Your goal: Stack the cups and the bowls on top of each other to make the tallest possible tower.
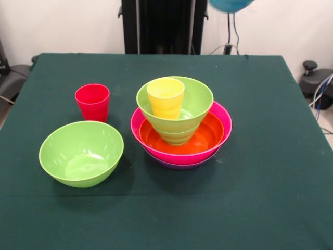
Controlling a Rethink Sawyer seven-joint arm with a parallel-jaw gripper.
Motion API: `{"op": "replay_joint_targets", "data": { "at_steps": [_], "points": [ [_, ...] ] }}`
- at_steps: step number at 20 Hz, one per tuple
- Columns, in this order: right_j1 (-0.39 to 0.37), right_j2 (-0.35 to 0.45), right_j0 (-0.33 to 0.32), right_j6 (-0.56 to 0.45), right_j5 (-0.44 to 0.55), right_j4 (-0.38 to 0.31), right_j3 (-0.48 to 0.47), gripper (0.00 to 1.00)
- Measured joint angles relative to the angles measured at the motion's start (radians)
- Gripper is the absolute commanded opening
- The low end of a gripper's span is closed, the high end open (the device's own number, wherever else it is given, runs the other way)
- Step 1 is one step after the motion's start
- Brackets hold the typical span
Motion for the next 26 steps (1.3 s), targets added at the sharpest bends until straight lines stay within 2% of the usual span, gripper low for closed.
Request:
{"op": "replay_joint_targets", "data": {
  "at_steps": [7,19,26],
  "points": [
    [-0.009,0.087,-0.104,0.000,-0.015,-0.083,0.071,0.00],
    [-0.016,0.206,-0.173,0.000,-0.015,-0.173,0.115,0.00],
    [-0.019,0.292,-0.267,0.000,-0.015,-0.217,0.145,0.00]
  ]
}}
